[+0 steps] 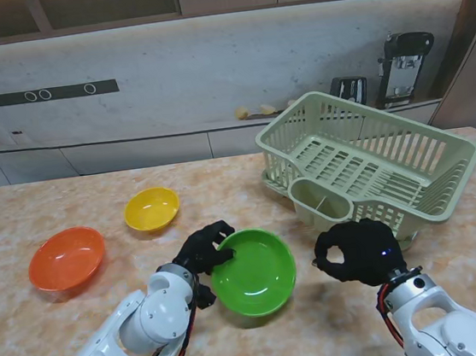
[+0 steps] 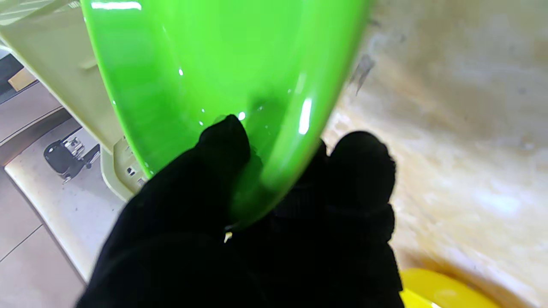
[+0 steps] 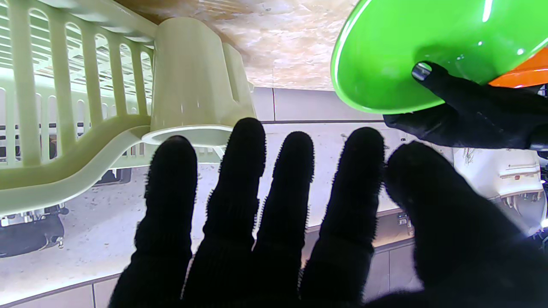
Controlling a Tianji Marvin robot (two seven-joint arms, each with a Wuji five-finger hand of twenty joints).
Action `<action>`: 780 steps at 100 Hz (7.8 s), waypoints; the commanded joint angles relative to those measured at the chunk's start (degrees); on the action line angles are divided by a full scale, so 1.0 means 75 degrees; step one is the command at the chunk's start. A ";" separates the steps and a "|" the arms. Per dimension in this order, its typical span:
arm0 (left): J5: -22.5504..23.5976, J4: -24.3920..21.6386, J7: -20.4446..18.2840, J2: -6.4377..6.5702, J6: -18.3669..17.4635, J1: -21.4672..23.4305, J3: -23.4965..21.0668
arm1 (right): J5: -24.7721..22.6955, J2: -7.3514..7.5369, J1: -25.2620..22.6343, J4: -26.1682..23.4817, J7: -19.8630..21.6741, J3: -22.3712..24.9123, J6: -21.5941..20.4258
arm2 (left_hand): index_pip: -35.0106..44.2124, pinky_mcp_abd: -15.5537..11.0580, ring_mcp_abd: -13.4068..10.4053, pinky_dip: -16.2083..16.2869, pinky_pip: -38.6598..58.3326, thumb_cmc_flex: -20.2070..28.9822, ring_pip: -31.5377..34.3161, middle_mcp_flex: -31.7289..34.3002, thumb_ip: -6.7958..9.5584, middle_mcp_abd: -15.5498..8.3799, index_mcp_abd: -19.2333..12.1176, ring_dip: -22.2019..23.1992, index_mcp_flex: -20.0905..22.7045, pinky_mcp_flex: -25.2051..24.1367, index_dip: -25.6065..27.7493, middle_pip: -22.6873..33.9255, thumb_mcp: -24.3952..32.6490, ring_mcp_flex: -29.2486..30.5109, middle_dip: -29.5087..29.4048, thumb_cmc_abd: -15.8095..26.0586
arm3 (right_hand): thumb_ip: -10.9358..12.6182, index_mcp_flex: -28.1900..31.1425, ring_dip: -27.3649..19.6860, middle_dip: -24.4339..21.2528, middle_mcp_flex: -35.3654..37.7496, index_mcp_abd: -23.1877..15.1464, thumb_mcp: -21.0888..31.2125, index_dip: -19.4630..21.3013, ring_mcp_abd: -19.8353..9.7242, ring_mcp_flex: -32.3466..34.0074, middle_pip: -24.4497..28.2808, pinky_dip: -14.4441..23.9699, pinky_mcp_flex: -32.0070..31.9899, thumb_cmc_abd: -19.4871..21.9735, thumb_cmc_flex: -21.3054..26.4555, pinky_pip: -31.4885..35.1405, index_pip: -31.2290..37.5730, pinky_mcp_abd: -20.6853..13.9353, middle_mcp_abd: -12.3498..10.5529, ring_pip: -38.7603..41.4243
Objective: Stack bowls and put them on the dishrack
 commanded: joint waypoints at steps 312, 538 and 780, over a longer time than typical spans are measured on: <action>0.5353 -0.0664 -0.0393 0.0708 -0.1354 0.2107 -0.3668 | 0.0108 0.0007 0.0307 0.0121 0.0509 -0.0367 -0.0123 | -0.3819 0.0506 0.0568 -0.0463 -0.5170 -0.1261 -0.4708 -0.2590 0.0695 0.0086 0.0142 -0.6464 -0.0058 -0.6037 -0.4006 -0.2460 -0.3719 -0.4824 -0.6661 0.1513 | 0.0022 0.0082 -0.0035 -0.0064 0.0157 -0.0199 -0.0024 -0.0035 -0.0056 0.0024 0.0082 -0.0040 -0.0072 0.0197 -0.0185 -0.0022 0.0132 0.0055 -0.0179 -0.0038; 0.6302 0.2663 0.0203 0.1010 -0.0731 0.0572 -0.3270 | 0.0105 0.0026 0.0417 0.0135 0.0677 -0.0511 -0.0082 | -0.0330 -0.0181 0.0201 0.0187 -0.3032 0.0686 -0.2378 0.0121 -0.0138 -0.0295 -0.0353 -0.4414 0.0735 -0.4444 -0.3399 -0.1023 0.0918 -0.2238 -0.4450 0.1068 | 0.0024 0.0067 -0.0037 -0.0065 0.0150 -0.0179 -0.0024 -0.0036 -0.0059 0.0023 0.0090 -0.0040 -0.0077 0.0208 -0.0184 -0.0023 0.0134 0.0055 -0.0186 -0.0035; 0.4012 -0.1981 0.0449 0.0509 -0.3218 0.2883 -0.2826 | -0.0030 -0.0010 0.0113 0.0034 0.0392 -0.0205 0.0069 | 0.1111 0.0529 0.0291 0.0175 -0.2813 0.0851 -0.1996 0.0460 0.0015 -0.0703 -0.1134 -0.2430 0.1292 -0.4007 -0.1178 -0.0165 0.1346 -0.1808 -0.2831 0.1186 | 0.0024 0.0067 -0.0036 -0.0066 0.0157 -0.0191 -0.0024 -0.0038 -0.0056 0.0026 0.0089 -0.0038 -0.0078 0.0205 -0.0182 -0.0022 0.0129 0.0053 -0.0178 -0.0032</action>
